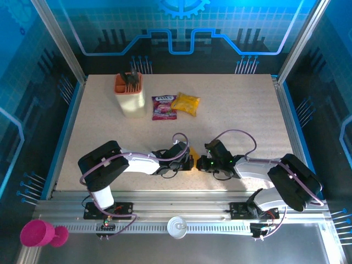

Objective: Fold a paper plane with a square sheet of paper (pick it up from the middle)
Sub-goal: Third fold the triangle at the center of the table.

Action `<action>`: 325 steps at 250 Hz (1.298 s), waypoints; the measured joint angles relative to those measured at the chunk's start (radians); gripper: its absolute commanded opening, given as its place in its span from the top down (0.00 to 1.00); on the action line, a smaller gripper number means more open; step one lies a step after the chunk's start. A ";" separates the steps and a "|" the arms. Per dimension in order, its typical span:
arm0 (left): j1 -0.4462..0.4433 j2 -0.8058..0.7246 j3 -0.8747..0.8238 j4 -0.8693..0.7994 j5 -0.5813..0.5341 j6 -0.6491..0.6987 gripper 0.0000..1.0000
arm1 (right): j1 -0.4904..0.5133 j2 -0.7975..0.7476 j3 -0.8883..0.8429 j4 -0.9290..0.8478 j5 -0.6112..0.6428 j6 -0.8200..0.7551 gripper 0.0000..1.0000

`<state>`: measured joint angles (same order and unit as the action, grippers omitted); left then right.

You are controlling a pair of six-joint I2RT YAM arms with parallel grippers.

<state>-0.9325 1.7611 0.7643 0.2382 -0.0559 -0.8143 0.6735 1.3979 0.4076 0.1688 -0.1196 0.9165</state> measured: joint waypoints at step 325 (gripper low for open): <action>0.104 -0.248 -0.170 -0.090 -0.018 -0.068 1.00 | -0.036 -0.070 -0.120 0.119 0.013 0.068 1.00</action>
<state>-0.8284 1.5131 0.5941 0.1486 -0.0742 -0.8818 0.6373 1.3277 0.2878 0.2874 -0.1070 0.9848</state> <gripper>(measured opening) 0.047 0.055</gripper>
